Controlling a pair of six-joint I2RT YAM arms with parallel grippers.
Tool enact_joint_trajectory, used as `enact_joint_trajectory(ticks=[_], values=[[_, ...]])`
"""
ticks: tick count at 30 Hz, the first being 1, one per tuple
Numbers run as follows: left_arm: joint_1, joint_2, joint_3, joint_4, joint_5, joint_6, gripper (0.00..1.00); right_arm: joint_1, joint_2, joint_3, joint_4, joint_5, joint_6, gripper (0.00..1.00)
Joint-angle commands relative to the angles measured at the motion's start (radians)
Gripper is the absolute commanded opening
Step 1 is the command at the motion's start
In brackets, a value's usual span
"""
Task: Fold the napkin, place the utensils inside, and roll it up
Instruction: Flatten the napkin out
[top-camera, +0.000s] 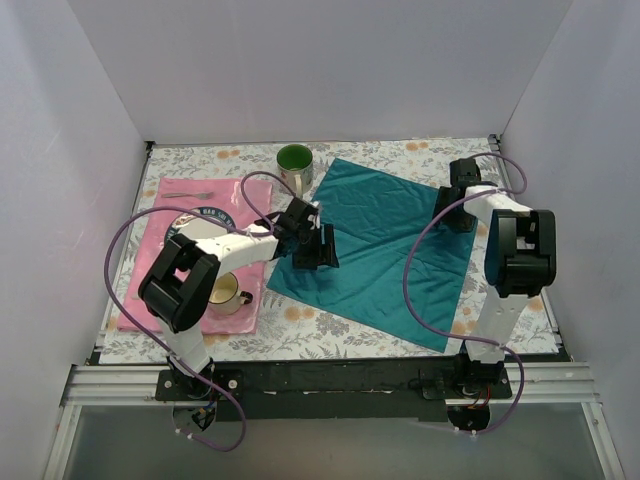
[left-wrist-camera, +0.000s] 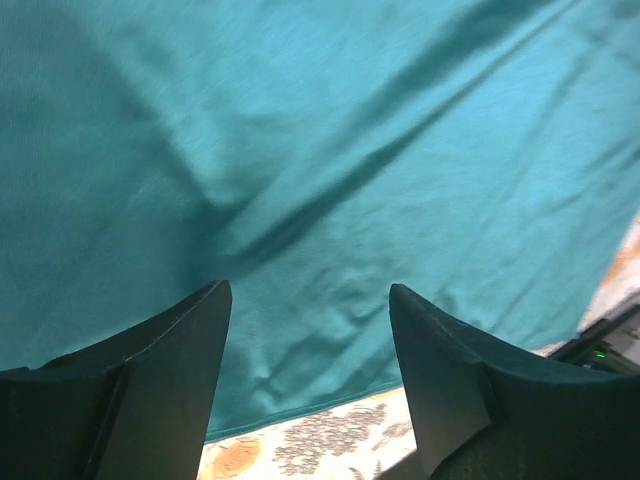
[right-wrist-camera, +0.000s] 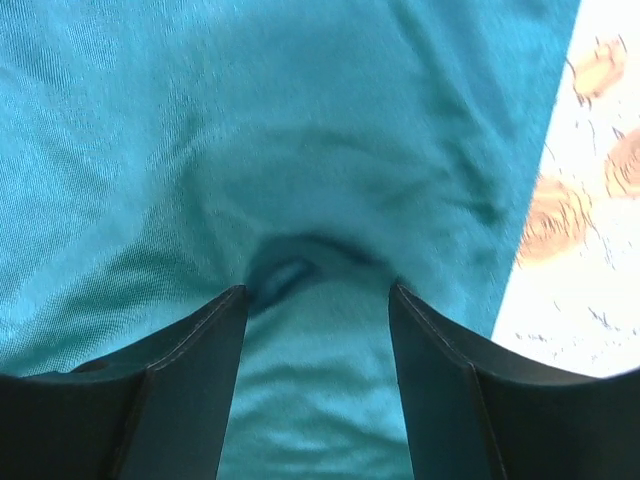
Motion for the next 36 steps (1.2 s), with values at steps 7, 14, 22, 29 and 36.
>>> enact_joint_trajectory(ticks=[7, 14, 22, 29, 36], values=[[0.0, 0.046, 0.251, 0.054, 0.069, -0.041, 0.65, 0.188, -0.37, -0.27, -0.068, -0.073, 0.001, 0.68], [0.005, 0.245, 0.395, 0.149, 0.052, -0.074, 0.64, 0.291, -0.547, -0.49, -0.062, -0.122, 0.089, 0.55], [0.023, 0.345, 0.422, 0.209, -0.016, -0.089, 0.64, 0.289, -0.636, -0.606, -0.094, -0.043, 0.146, 0.5], [0.035, 0.396, 0.422, 0.198, 0.032, -0.109, 0.64, 0.255, -0.652, -0.694, -0.103, -0.059, 0.215, 0.5], [0.037, 0.333, 0.477, 0.106, 0.01, -0.034, 0.64, 0.255, -0.76, -0.653, -0.155, -0.026, 0.242, 0.49]])
